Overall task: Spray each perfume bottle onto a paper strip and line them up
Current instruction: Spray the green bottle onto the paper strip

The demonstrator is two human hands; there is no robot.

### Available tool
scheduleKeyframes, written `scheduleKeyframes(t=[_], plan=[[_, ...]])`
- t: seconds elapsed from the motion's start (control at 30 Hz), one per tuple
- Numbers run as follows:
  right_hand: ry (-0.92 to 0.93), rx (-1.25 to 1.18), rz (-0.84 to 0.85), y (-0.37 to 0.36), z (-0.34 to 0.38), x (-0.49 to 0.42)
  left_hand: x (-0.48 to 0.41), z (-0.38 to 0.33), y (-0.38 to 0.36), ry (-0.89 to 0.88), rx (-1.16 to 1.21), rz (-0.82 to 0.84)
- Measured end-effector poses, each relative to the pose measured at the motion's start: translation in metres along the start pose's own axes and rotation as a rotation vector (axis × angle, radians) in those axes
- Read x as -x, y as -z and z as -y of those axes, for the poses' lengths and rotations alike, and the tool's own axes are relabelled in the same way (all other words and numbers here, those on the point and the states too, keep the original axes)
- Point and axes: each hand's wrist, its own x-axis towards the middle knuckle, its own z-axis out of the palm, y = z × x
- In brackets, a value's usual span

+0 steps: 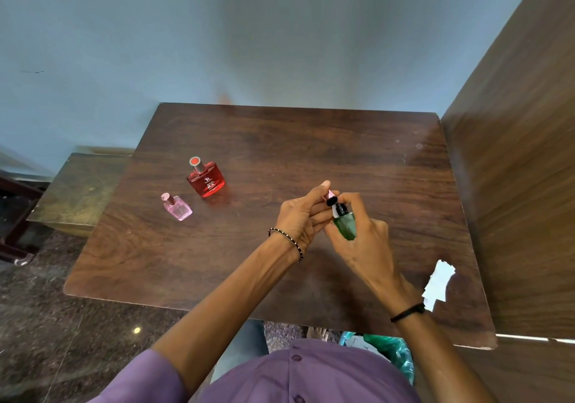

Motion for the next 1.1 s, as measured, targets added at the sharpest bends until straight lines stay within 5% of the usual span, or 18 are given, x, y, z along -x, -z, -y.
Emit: scheduleKeyframes(t=[0.5,0.77,1.1], plan=[[0.035,0.075,0.007,0.006,-0.008,-0.003,0.000,0.003,-0.011,0.000,0.022,-0.013],[-0.108,-0.115,-0.026,0.025,-0.004,0.001,0.001,0.003,-0.011,-0.013,0.064,0.036],[-0.133,-0.060,0.001,0.032,0.003,-0.001,0.002,0.004,-0.014,-0.052,-0.008,0.065]])
